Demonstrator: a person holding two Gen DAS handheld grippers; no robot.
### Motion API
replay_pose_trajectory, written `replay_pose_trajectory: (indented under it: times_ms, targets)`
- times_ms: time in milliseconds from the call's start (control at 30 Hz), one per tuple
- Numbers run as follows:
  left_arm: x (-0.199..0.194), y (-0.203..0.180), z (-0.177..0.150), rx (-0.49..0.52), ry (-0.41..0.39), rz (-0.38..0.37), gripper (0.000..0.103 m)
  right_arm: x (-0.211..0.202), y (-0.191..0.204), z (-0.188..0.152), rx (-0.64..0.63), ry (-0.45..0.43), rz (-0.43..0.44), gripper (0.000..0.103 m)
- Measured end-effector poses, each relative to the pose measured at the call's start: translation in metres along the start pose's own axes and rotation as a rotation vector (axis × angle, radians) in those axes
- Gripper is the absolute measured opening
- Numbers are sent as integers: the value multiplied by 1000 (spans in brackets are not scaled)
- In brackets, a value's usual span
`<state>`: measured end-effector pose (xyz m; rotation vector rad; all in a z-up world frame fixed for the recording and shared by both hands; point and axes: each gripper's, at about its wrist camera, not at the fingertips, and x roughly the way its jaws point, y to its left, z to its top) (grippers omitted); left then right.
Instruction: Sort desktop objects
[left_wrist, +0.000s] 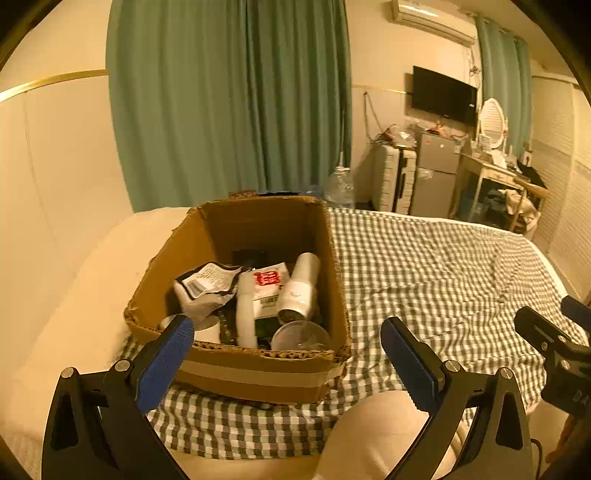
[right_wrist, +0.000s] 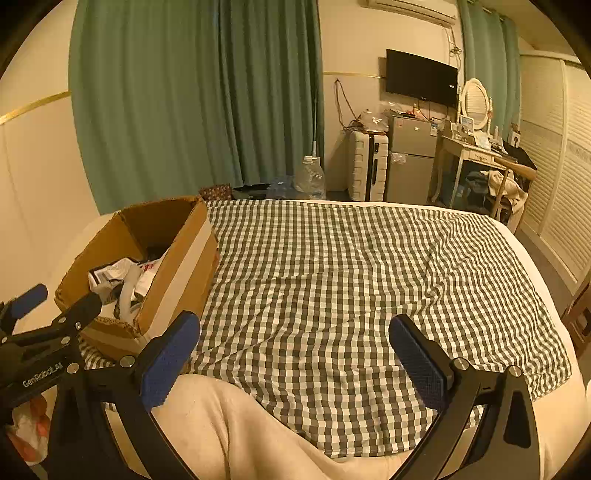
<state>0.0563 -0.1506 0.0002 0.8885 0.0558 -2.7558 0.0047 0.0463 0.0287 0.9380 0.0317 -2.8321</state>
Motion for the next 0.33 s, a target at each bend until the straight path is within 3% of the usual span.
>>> replay_pose_trajectory:
  times_ms: [333]
  targets:
    - [-5,-1,-2,-9,-9,-56,103,1,13,-9,-43,19,9,103]
